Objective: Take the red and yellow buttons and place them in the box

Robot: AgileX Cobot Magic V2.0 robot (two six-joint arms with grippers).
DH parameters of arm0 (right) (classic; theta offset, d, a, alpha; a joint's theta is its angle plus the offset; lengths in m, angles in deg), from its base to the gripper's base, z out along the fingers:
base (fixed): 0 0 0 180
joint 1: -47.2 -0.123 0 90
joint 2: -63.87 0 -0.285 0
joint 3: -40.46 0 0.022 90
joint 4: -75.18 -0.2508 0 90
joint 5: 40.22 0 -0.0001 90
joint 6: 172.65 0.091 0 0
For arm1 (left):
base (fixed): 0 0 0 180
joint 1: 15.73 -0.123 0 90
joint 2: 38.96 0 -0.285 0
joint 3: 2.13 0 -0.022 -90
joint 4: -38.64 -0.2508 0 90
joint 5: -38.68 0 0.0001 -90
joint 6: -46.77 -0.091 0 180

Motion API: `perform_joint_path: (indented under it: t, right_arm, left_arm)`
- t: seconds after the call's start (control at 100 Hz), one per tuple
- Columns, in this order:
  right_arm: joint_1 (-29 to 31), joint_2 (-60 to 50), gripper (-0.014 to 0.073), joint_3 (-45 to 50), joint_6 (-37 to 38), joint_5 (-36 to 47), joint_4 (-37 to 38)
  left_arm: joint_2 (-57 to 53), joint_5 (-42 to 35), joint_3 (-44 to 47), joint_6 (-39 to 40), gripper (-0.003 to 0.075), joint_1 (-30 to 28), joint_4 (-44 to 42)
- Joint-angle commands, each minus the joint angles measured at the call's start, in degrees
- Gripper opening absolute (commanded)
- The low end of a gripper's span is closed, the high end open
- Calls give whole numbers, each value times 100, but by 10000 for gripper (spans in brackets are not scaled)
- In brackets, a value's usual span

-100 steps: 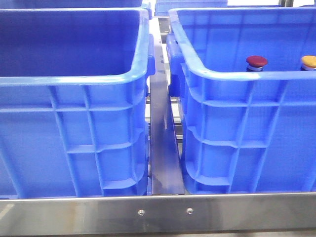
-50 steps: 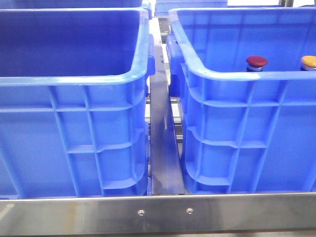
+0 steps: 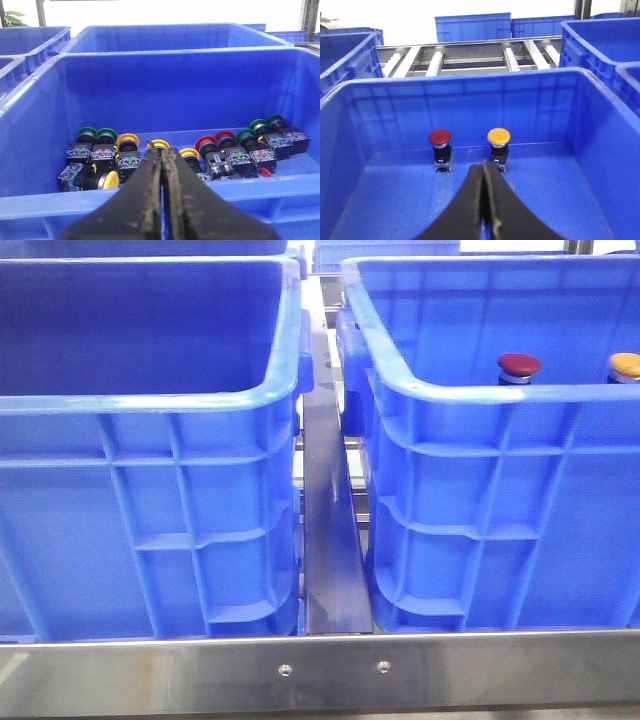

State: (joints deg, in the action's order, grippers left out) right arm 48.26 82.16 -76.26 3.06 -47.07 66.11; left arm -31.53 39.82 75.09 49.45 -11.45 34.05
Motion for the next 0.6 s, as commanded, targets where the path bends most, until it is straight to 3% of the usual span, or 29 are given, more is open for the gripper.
perform_joint_path:
  t: [0.0, 0.34, 0.59]
  right_arm:
    - [-110, -217, -69, 143, 543, 760, 533]
    - [-246, -1280, -69, 1074, 921, 1161, 783]
    - [-460, -1263, -69, 1493, 1194, 1508, 953]
  left_arm:
    - [-161, -474, 262, -10, -19, -11, 33]
    - [-161, -474, 262, -10, -19, -11, 33]
    - [-161, -474, 262, -10, -19, -11, 33]
